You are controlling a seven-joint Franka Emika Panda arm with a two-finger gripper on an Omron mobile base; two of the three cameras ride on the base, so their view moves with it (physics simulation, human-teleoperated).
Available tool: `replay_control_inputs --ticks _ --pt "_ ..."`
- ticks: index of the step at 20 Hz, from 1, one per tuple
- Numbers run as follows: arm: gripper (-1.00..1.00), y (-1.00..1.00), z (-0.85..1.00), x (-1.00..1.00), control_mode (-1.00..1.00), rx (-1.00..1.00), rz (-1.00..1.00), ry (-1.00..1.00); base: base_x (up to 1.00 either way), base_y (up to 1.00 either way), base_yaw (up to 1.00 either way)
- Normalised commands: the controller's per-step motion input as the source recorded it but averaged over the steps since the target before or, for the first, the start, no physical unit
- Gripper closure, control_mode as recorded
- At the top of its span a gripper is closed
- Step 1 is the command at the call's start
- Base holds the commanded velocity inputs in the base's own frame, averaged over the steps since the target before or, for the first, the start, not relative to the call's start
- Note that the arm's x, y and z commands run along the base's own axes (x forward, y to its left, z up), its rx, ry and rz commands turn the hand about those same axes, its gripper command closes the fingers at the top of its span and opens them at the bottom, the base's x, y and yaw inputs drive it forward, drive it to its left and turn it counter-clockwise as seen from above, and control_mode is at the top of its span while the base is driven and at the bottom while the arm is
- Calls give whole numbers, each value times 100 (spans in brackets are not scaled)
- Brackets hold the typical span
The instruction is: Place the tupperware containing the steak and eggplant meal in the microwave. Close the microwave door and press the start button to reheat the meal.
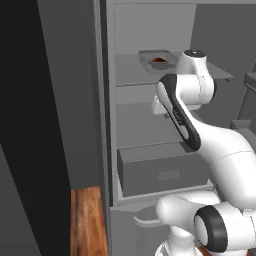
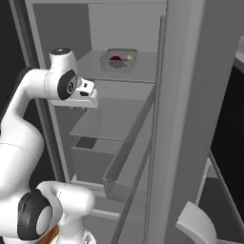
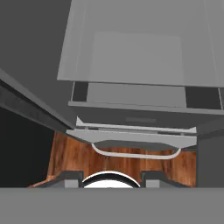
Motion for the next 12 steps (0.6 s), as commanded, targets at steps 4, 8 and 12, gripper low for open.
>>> replay_control_inputs --ticks 4,8,12 --pt "-100 0 -3 8 -100 -1 5 -14 0 0 0" --pt "-100 -26 35 25 -100 -10 16 -53 0 0 0" --pt "-100 -14 84 33 -100 -10 14 -20 0 0 0"
